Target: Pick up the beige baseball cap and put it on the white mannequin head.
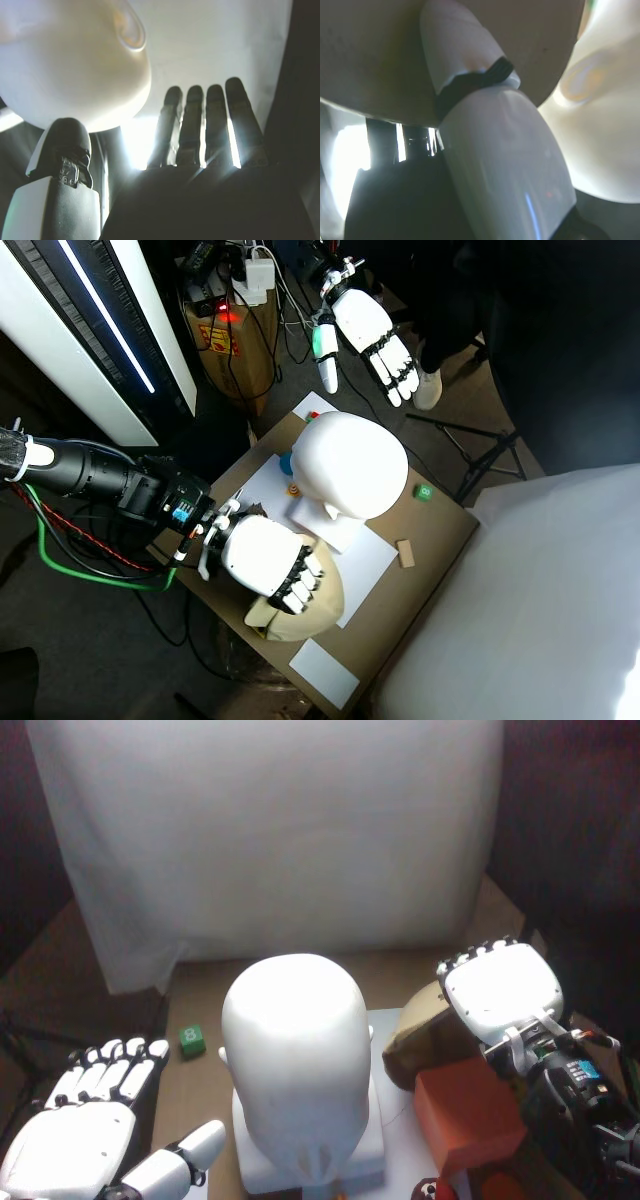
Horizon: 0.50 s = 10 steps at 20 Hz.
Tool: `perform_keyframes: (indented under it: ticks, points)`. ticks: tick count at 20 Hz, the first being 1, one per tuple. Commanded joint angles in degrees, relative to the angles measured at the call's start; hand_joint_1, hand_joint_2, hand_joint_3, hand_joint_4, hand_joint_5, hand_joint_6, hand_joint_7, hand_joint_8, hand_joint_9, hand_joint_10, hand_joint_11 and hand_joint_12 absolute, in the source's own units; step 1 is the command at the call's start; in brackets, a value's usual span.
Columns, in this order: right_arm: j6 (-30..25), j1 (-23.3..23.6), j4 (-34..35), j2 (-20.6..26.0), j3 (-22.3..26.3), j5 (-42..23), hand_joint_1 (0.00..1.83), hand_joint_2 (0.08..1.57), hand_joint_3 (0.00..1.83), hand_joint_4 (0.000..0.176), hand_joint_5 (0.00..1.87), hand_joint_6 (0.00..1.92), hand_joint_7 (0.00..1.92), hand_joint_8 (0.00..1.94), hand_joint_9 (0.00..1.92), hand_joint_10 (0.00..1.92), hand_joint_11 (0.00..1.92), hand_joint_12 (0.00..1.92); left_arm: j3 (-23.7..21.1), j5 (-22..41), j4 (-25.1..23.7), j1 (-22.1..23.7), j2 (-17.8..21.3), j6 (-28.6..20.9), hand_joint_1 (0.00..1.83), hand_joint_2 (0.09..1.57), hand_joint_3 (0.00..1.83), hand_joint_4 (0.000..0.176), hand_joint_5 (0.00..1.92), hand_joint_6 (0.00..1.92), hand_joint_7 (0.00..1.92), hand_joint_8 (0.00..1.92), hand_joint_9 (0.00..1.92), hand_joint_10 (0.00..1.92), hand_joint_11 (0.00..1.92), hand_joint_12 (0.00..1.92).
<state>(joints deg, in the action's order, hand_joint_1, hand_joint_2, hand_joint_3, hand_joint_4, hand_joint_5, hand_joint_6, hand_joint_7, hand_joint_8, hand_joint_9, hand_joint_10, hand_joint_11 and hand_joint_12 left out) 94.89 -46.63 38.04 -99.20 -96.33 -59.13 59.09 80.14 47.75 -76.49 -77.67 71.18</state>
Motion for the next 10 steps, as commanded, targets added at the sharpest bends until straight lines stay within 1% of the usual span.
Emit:
perform_keyframes:
  ticks: [1, 4, 6, 10]
  points:
    - [-0.5, 0.5, -3.8, 0.3, -0.3, -9.9, 1.48, 1.14, 0.0, 0.0, 0.84, 0.88, 0.92, 1.0, 0.88, 1.26, 0.81, 1.71, -0.1, 6.3, -2.2, 0.1, 0.0, -0.5, 0.0, 1.16, 0.0, 0.0, 0.09, 0.0, 0.05, 0.0, 0.01, 0.0, 0.0, 0.22]
    - [-1.5, 1.5, -4.8, 0.6, -0.2, -12.8, 1.48, 1.13, 0.0, 0.0, 0.85, 0.88, 0.93, 0.97, 0.91, 1.23, 0.82, 1.69, -0.2, 7.3, -1.1, 0.1, -0.1, -0.2, 0.0, 1.16, 0.0, 0.0, 0.09, 0.0, 0.06, 0.0, 0.01, 0.0, 0.0, 0.25]
    - [-2.7, 2.3, -6.1, 0.9, -0.2, -14.6, 1.48, 1.13, 0.0, 0.0, 0.85, 0.88, 0.95, 0.96, 0.89, 1.24, 0.83, 1.69, -0.1, 7.3, -1.1, 0.1, -0.1, -0.3, 0.0, 1.16, 0.0, 0.0, 0.09, 0.0, 0.05, 0.0, 0.01, 0.0, 0.0, 0.25]
    - [-4.9, 5.5, -6.8, 1.5, -0.2, -16.7, 1.48, 1.13, 0.0, 0.0, 0.85, 0.87, 0.95, 0.95, 0.89, 1.24, 0.84, 1.68, -0.1, 7.3, -1.9, -0.1, -0.1, -0.4, 0.0, 1.16, 0.0, 0.0, 0.09, 0.0, 0.05, 0.0, 0.01, 0.0, 0.0, 0.25]
